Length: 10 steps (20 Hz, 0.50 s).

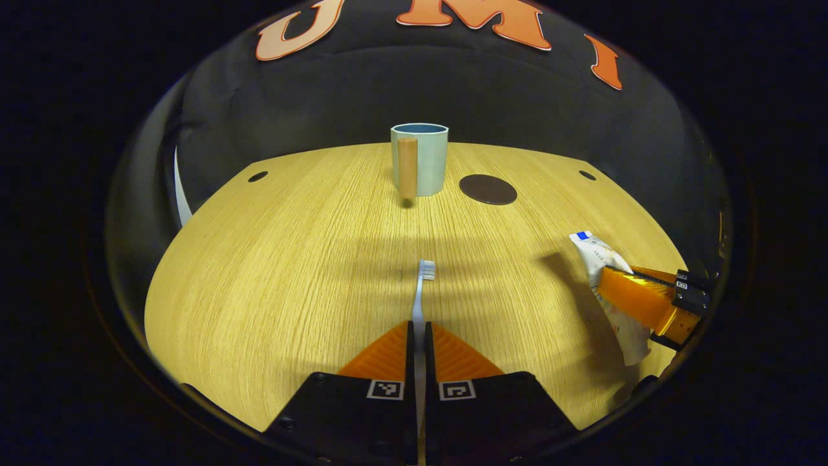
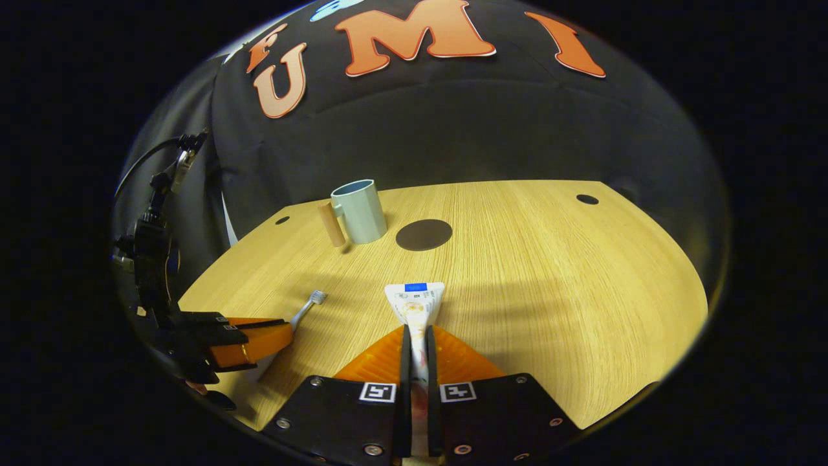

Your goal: Put the toothbrush and toothpaste on the desktop into the cup, then pick up the cup and place it on the coaster on the desktop.

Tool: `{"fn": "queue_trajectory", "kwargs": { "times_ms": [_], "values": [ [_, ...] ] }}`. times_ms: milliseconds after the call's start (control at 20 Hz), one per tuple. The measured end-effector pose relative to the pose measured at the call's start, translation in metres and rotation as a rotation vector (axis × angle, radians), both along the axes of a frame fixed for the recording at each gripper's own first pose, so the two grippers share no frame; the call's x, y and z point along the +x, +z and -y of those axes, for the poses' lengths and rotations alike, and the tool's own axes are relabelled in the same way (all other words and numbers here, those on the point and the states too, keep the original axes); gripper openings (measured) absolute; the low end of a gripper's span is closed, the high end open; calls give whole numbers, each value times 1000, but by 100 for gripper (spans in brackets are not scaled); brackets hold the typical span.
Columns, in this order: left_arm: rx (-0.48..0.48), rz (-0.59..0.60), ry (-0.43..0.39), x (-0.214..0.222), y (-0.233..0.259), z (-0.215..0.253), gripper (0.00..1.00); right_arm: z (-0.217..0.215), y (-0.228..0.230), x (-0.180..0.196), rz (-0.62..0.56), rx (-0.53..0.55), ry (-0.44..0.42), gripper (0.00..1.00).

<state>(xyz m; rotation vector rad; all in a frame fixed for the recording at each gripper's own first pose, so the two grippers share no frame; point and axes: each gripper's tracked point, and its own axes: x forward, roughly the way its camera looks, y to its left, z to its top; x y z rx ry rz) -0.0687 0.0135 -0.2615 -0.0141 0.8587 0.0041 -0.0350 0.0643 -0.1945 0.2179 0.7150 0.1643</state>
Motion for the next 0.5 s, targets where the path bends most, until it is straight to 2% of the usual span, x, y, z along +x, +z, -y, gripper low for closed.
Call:
{"fn": "queue_trajectory", "kwargs": {
  "times_ms": [350, 500],
  "values": [
    [-12, 252, -17, 25, 21, -6, 5, 3, 22, 1, 81, 14, -3, 10],
    [-45, 336, -17, 35, 26, -5, 5, 5, 31, 0, 109, 10, -4, 10]
  ]
}}
